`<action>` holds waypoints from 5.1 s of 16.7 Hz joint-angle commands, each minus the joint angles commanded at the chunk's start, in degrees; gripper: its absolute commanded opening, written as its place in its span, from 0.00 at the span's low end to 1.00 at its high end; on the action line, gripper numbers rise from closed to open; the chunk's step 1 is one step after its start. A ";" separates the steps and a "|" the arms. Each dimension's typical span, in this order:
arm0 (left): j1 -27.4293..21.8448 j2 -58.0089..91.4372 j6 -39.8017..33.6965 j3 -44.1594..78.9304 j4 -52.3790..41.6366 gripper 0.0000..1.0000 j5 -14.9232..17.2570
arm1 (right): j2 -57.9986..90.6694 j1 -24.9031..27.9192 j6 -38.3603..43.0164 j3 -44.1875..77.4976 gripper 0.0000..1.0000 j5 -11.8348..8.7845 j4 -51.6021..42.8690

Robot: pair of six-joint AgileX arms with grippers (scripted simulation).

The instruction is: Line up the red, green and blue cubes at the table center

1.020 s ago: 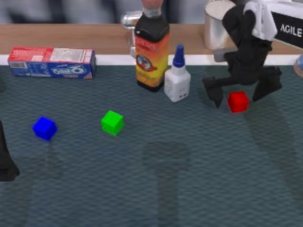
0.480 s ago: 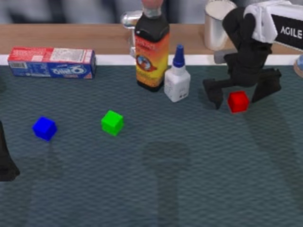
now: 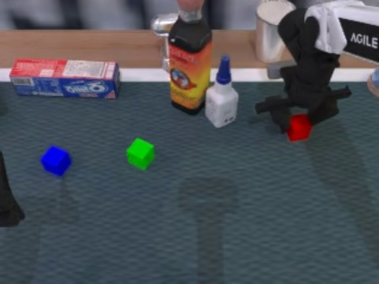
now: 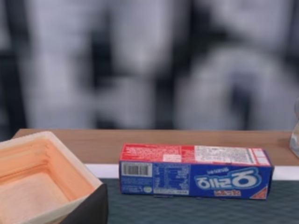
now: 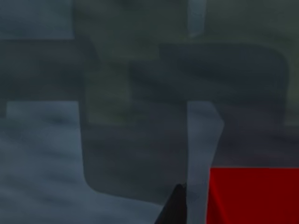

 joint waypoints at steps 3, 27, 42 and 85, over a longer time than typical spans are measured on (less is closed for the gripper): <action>0.00 0.00 0.00 0.00 0.00 1.00 0.00 | 0.00 0.00 0.00 0.00 0.00 0.00 0.00; 0.00 0.00 0.00 0.00 0.00 1.00 0.00 | -4.25 1.98 2.01 12.28 0.00 0.09 -14.59; 0.00 0.00 0.00 0.00 0.00 1.00 0.00 | 2.34 34.19 46.10 29.26 0.00 1.49 -25.37; 0.00 0.00 0.00 0.00 0.00 1.00 0.00 | 1.87 34.40 46.35 14.83 1.00 1.40 -11.41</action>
